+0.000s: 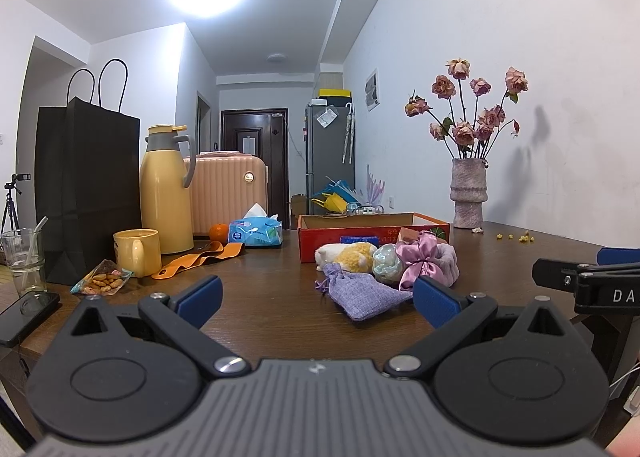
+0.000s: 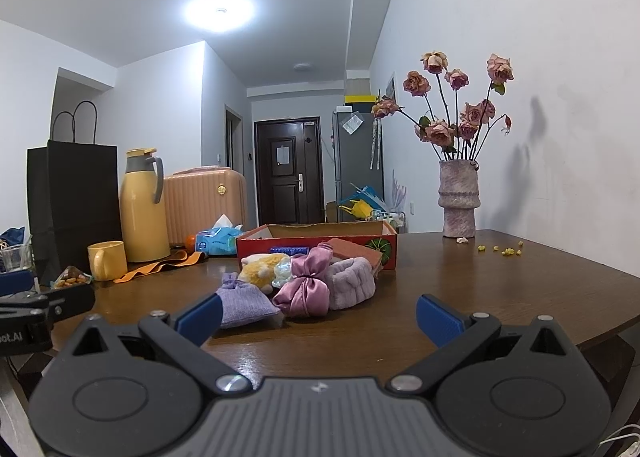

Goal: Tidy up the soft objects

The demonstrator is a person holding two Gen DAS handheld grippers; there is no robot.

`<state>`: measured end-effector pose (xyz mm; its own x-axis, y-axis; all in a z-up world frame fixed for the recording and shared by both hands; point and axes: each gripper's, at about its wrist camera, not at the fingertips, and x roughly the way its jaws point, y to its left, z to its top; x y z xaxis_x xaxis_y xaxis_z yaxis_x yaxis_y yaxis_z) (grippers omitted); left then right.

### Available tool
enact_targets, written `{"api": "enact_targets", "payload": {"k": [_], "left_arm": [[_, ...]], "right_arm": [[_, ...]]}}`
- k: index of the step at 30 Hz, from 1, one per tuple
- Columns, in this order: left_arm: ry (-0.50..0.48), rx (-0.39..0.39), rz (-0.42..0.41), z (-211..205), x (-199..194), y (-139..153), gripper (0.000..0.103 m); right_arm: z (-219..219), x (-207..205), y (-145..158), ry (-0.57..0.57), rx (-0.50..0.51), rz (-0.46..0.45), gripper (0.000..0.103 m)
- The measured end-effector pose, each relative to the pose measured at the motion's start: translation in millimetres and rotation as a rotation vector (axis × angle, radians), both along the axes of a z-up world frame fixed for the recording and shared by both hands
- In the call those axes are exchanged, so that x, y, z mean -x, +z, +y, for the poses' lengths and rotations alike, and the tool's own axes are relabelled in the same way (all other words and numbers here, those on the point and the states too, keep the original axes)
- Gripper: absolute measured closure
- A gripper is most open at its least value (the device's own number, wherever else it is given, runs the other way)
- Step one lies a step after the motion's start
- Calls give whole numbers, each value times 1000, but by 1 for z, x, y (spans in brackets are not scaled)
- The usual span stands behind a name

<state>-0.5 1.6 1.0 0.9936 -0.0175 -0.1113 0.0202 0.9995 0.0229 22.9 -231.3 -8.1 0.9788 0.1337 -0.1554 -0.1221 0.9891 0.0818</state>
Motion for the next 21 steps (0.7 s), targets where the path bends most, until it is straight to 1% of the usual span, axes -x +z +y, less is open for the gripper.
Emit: {"api": "enact_targets", "payload": {"k": [10, 13, 15, 17, 19, 20, 21], "left_arm": [[0, -7, 0, 0, -1, 0, 0], [-1, -27, 2, -2, -4, -1, 0], [-2, -31, 19, -3, -10, -3, 0], [-6, -11, 59, 0, -19, -8, 0], [-32, -1, 84, 3, -29, -11, 0], [-40, -12, 85, 4, -34, -13, 0], [-23, -34, 75, 3, -39, -14, 0]], "right_arm": [[-2, -3, 0, -4, -2, 12, 0], [-2, -7, 0, -4, 4, 14, 0], [-3, -15, -1, -6, 7, 26, 0], [-4, -23, -4, -13, -1, 38, 0], [-4, -33, -7, -6, -11, 49, 0], [-3, -39, -8, 2, -14, 57, 0], [-3, -46, -9, 16, -13, 73, 0]]}}
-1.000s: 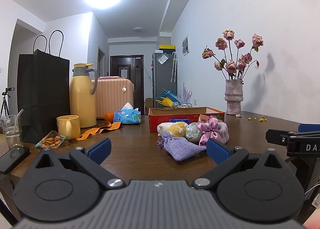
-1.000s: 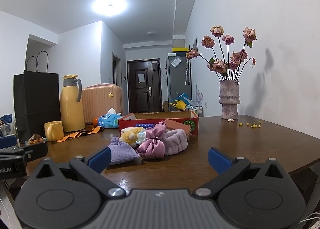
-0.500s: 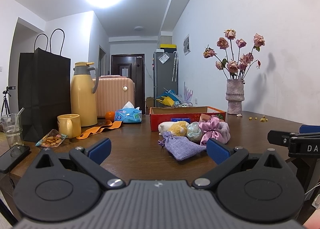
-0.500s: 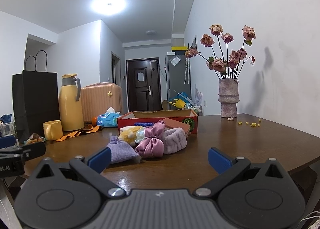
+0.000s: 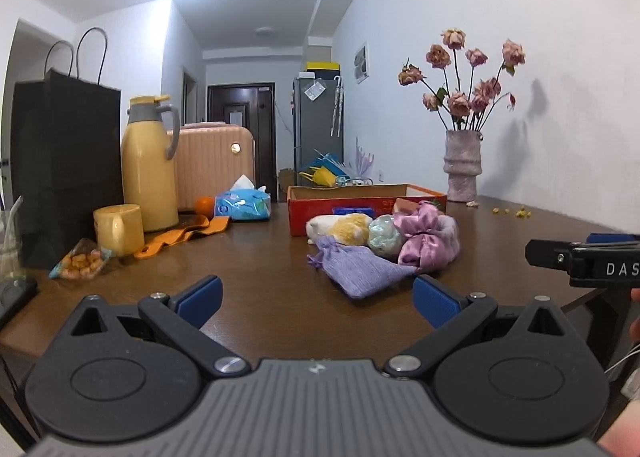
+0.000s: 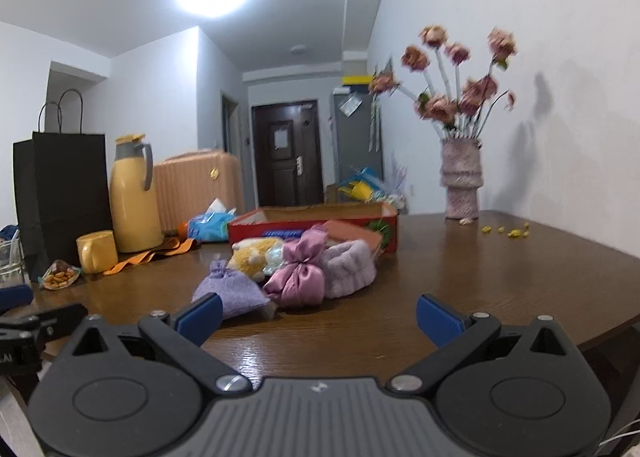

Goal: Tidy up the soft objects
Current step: 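Move both grippers down to the purple drawstring sachet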

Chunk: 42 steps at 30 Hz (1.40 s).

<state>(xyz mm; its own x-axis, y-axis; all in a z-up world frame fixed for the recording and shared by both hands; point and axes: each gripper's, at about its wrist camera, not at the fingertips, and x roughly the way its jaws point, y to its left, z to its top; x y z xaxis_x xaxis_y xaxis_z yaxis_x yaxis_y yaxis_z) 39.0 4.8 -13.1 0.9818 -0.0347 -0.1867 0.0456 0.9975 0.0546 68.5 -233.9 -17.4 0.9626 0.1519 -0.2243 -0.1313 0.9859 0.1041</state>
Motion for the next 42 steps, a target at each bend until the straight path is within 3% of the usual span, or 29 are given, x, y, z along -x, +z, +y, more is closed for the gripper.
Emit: {"api": "enact_targets", "payload": {"k": [3, 9, 15, 18, 20, 21, 23, 25, 29, 31, 33, 34, 37, 42], "left_arm": [[44, -56, -23, -2, -19, -3, 0], [-65, -81, 49, 2, -59, -4, 0], [-30, 20, 156, 14, -105, -3, 0], [-41, 31, 183, 15, -126, 2, 0], [-59, 27, 191, 13, -138, 3, 6], [-65, 29, 199, 12, -143, 3, 15], [-68, 56, 241, 12, -152, 0, 23], [-88, 85, 274, 13, -159, -5, 23], [-78, 49, 283, 10, -163, -12, 29], [-94, 79, 301, 13, -166, -13, 31], [-106, 100, 320, 15, -169, -14, 42], [-112, 101, 328, 14, -170, -14, 46], [-155, 130, 361, 13, -170, -16, 63], [-208, 150, 378, 8, -149, -16, 76]], "right_arm": [[7, -29, -6, 57, 10, 80, 0], [22, -69, -13, 164, -15, 210, 0], [28, -96, -7, 256, -88, 208, 0], [29, -115, -1, 267, -123, 217, 1], [33, -131, 2, 254, -122, 223, 3], [34, -138, 2, 259, -128, 224, 4], [36, -155, -1, 265, -153, 239, 16], [39, -168, -6, 266, -168, 258, 28], [43, -185, -19, 246, -178, 301, 58], [45, -190, -26, 249, -195, 334, 66], [46, -190, -32, 267, -210, 356, 82], [47, -189, -34, 275, -217, 363, 96], [48, -176, -35, 316, -230, 364, 98], [51, -147, -32, 379, -245, 365, 98]]}}
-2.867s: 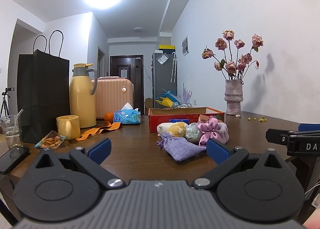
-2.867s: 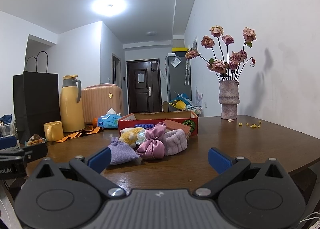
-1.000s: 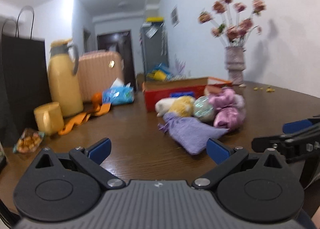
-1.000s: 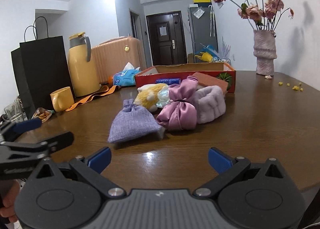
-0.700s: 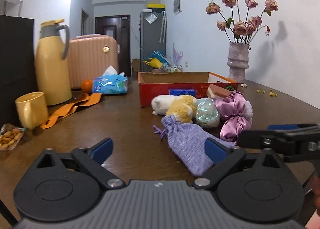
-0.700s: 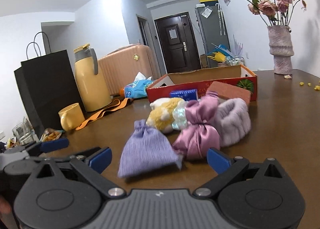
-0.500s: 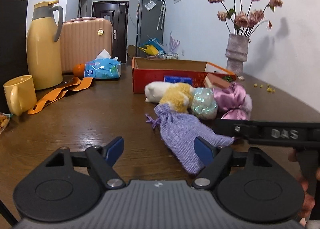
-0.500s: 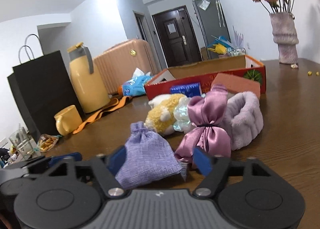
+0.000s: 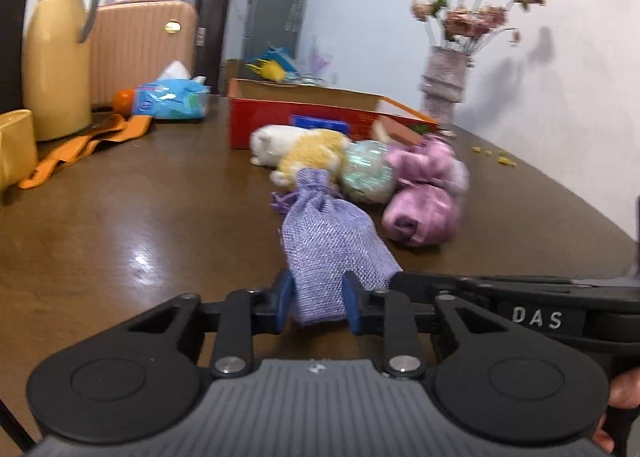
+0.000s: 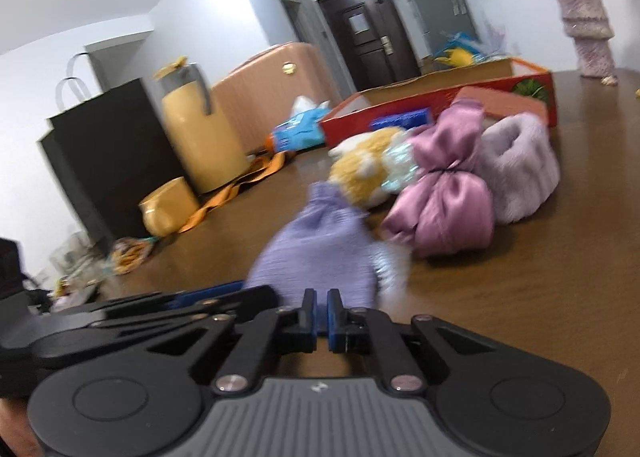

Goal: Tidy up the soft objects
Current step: 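Move both grippers down to the purple drawstring sachet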

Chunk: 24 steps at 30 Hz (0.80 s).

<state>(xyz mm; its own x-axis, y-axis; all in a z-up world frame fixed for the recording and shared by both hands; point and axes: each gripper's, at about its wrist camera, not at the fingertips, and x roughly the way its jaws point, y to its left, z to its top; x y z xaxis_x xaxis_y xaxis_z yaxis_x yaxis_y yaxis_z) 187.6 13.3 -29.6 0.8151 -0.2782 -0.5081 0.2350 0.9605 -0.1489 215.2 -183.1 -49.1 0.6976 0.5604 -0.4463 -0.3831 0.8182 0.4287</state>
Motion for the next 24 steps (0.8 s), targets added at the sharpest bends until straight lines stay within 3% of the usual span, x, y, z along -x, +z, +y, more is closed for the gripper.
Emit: {"api": "enact_targets", "payload": {"k": [2, 4, 6, 7, 8, 11, 15, 19, 22, 24], "left_arm": [[5, -16, -11, 0, 11, 1, 77], [50, -98, -64, 3, 19, 2, 71], [145, -179, -72, 9, 19, 4, 70], [174, -187, -71, 14, 19, 6, 69], [183, -164, -72, 20, 20, 10, 68], [162, -110, -92, 25, 21, 20, 60], [131, -151, -165, 17, 5, 32, 49], [-5, -197, -161, 8, -47, 40, 39], [-119, -184, -104, 1, -85, 35, 43], [-128, -202, -5, -2, -106, 26, 65]], "right_arm": [[6, 13, 1, 34, -11, 3, 98], [15, 24, 2, 77, -6, -13, 98], [18, 33, 6, 73, -4, -37, 92], [17, 36, 9, 56, 8, -62, 91], [17, 38, 13, 33, 21, -84, 80], [3, 35, 19, -47, 26, -101, 52], [-2, 22, 12, -99, 16, -39, 50], [9, 7, 1, -111, 48, -12, 48], [15, -1, -3, -149, 92, -33, 49], [15, -10, -3, -178, 122, -36, 49]]}}
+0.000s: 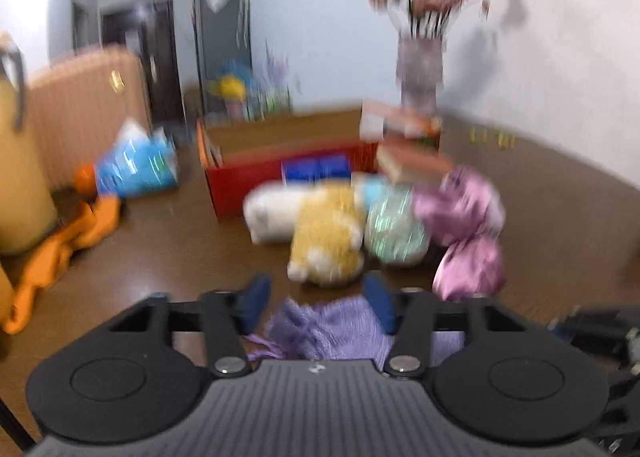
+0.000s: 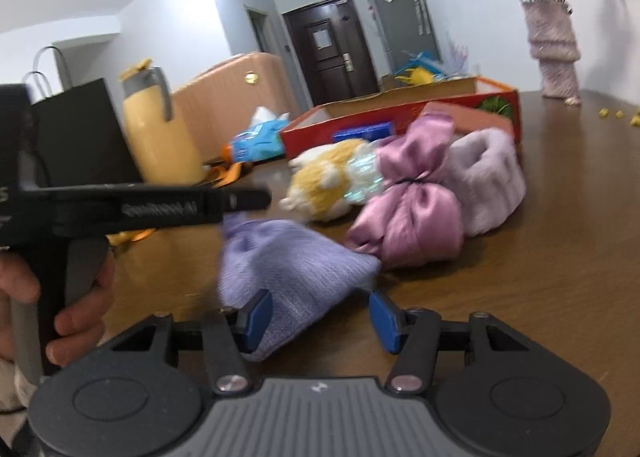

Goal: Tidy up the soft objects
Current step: 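Move both grippers down to the purple drawstring sachet, then close the left gripper on the sachet while the right gripper pinches its other side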

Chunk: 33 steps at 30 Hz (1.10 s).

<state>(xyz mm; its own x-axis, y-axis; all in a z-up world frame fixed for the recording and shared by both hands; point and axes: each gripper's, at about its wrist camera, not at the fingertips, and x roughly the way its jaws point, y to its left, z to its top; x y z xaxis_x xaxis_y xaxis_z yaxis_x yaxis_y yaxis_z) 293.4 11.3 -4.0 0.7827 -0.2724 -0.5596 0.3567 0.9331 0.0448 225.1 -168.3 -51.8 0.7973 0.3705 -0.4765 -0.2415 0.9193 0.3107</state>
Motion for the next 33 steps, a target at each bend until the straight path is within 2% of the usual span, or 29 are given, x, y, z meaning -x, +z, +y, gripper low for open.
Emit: {"api": "enact_targets", "payload": {"k": [2, 5, 7, 8, 9, 11, 13, 15, 17, 19, 21, 25, 29, 31, 33], "left_arm": [[46, 3, 27, 3, -3, -7, 68], [90, 96, 14, 17, 14, -10, 67], [146, 167, 4, 26, 31, -9, 59], [148, 187, -4, 29, 36, -7, 44], [156, 208, -13, 35, 43, -5, 38], [158, 243, -18, 47, 52, -5, 37], [172, 260, 10, 53, 52, -8, 41], [165, 246, 18, 53, 51, -10, 65], [154, 266, 55, 49, 51, -13, 75], [105, 283, 88, 41, 61, -15, 76], [100, 239, 113, 31, 69, -15, 72], [157, 210, 25, 33, 74, -5, 68], [201, 218, -27, 44, 47, 0, 67], [194, 230, -4, 45, 38, -3, 70], [176, 261, 30, 44, 38, -8, 79]], "right_arm": [[-7, -7, 3, -30, 4, -3, 49], [-16, -11, 6, -48, -9, -17, 48], [-22, -12, 7, -32, -66, 3, 47], [-22, -14, 7, -25, -88, 13, 45], [-21, -14, 6, -17, -106, 16, 43], [-16, -13, 6, -6, -111, 11, 39], [-12, -11, 7, -5, -106, 12, 37], [-7, -9, 8, 13, -114, 7, 37], [-3, -9, 7, 21, -99, 10, 37], [-3, -7, 8, 9, -95, 5, 37], [-6, -4, 11, -9, -89, -10, 37], [-13, 0, 16, -28, -85, -19, 37], [-9, -2, 13, -5, -92, -6, 37], [-7, -2, 10, 11, -104, 6, 37], [-7, -1, 9, 15, -112, 10, 37]]}}
